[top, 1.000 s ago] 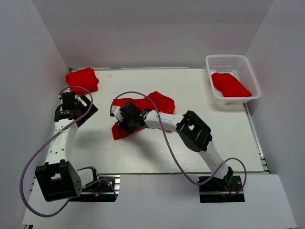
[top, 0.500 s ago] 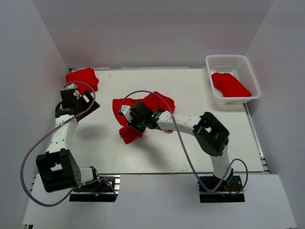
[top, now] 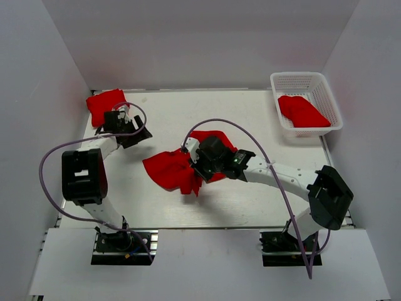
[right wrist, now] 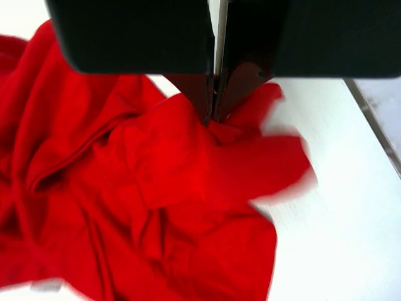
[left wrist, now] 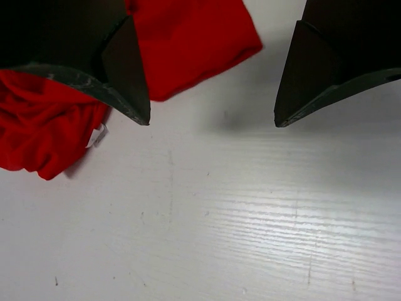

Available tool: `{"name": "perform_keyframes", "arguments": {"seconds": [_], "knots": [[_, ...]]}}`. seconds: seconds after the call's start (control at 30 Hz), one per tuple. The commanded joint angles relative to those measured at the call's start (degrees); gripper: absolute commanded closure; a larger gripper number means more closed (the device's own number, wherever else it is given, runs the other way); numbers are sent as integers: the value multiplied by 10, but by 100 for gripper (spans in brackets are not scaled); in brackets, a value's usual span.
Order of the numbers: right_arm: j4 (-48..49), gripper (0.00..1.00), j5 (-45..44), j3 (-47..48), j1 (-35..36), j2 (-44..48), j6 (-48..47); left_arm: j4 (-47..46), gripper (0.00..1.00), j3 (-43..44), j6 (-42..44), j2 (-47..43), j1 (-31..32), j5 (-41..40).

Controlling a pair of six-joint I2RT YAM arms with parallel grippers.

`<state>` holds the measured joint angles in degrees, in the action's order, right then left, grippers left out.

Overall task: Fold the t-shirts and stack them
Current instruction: Flatten out the tshirt

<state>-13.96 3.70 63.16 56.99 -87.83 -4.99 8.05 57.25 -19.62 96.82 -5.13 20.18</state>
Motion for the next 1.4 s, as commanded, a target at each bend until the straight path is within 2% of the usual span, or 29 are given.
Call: {"name": "perform_keyframes", "arguments": {"seconds": [0.0, 0.3, 0.4, 0.63, 0.73, 0.8, 0.93, 1.17, 1.27, 1.3, 1.37], "knots": [[8, 100, -12, -6, -5, 15, 16, 37, 10, 38, -4, 7, 17, -31], [24, 100, -4, 9, -10, -14, 26, 176, 10, -41, -59, -141, 40, -147], [27, 100, 2, 5, -14, -13, 24, 196, 12, -75, -90, -163, 40, -174], [27, 100, 14, -1, -18, -3, 21, 118, 18, -151, -130, -156, 40, -128], [26, 100, 17, -4, -21, 1, 20, 102, 19, -152, -135, -136, 45, -128], [23, 100, 17, -3, -21, 6, 21, 97, 24, -146, -135, -122, 50, -128], [23, 100, 17, -4, -21, 9, 22, 84, 25, -134, -135, -88, 56, -140], [14, 100, 8, -5, -22, 15, 24, 96, 41, -115, -140, -36, 72, -168], [15, 100, 6, -11, -22, 20, 29, 96, 52, -128, -146, -29, 78, -175], [15, 100, 5, -10, -23, 23, 32, 91, 60, -136, -146, -29, 78, -175], [14, 100, -2, -9, -25, 27, 38, 83, 69, -141, -151, -29, 78, -175]]}}
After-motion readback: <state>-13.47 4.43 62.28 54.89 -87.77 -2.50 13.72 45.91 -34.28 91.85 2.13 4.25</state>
